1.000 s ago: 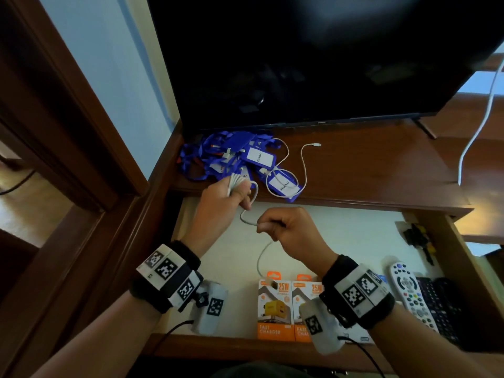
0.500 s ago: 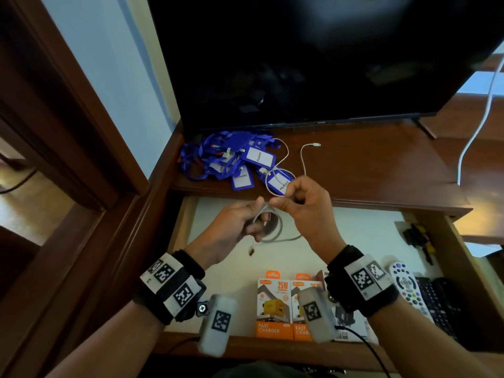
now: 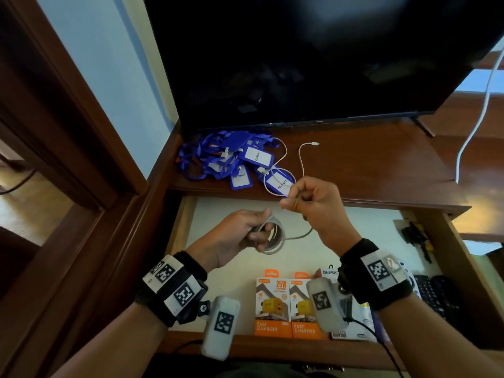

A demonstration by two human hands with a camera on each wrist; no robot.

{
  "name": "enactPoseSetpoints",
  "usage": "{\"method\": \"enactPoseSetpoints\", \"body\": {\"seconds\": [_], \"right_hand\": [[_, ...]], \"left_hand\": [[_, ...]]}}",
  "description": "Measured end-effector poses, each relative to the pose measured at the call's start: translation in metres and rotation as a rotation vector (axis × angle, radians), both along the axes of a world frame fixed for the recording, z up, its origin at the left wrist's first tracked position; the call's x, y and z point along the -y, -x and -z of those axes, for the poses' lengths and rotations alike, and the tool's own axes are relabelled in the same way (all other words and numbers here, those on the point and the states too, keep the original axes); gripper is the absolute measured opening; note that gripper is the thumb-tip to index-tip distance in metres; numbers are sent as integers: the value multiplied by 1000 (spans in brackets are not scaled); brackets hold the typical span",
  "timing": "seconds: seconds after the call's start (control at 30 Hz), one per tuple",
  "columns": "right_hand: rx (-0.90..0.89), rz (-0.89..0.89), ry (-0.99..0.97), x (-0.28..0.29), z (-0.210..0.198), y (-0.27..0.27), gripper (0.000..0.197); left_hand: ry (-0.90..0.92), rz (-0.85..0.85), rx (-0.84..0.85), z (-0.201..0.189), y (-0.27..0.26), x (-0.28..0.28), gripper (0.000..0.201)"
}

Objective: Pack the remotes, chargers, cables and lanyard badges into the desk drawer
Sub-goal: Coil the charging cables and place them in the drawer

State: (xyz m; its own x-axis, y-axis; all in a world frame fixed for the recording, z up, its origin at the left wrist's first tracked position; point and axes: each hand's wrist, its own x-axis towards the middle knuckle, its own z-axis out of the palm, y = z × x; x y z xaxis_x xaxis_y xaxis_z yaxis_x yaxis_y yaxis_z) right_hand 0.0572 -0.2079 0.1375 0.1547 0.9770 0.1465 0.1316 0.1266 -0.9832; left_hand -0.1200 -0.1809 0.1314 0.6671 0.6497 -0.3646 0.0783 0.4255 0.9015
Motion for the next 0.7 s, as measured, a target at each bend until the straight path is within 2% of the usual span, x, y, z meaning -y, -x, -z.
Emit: {"method": "enactPoseSetpoints", "body": {"seconds": [0.2, 0.3, 0.4, 0.5, 0.6, 0.7], "right_hand": [[-40, 31, -10, 1, 1, -2, 16], [-71, -55, 54, 4, 6, 0, 7], [-87, -200, 173, 10, 11, 9, 17], [-120, -203, 237, 10, 9, 17, 29], [-35, -200, 238, 8, 7, 20, 33], [163, -166, 237, 4, 9, 25, 31]], "left_hand": [[-4, -52, 19, -3, -7, -1, 35], [75, -131, 124, -3, -7, -6, 32], [134, -178, 216, -2, -10, -12, 35], [185, -240, 216, -1, -15, -13, 42], [205, -337, 184, 1, -20, -12, 47], [214, -384, 141, 1, -25, -10, 49]]}}
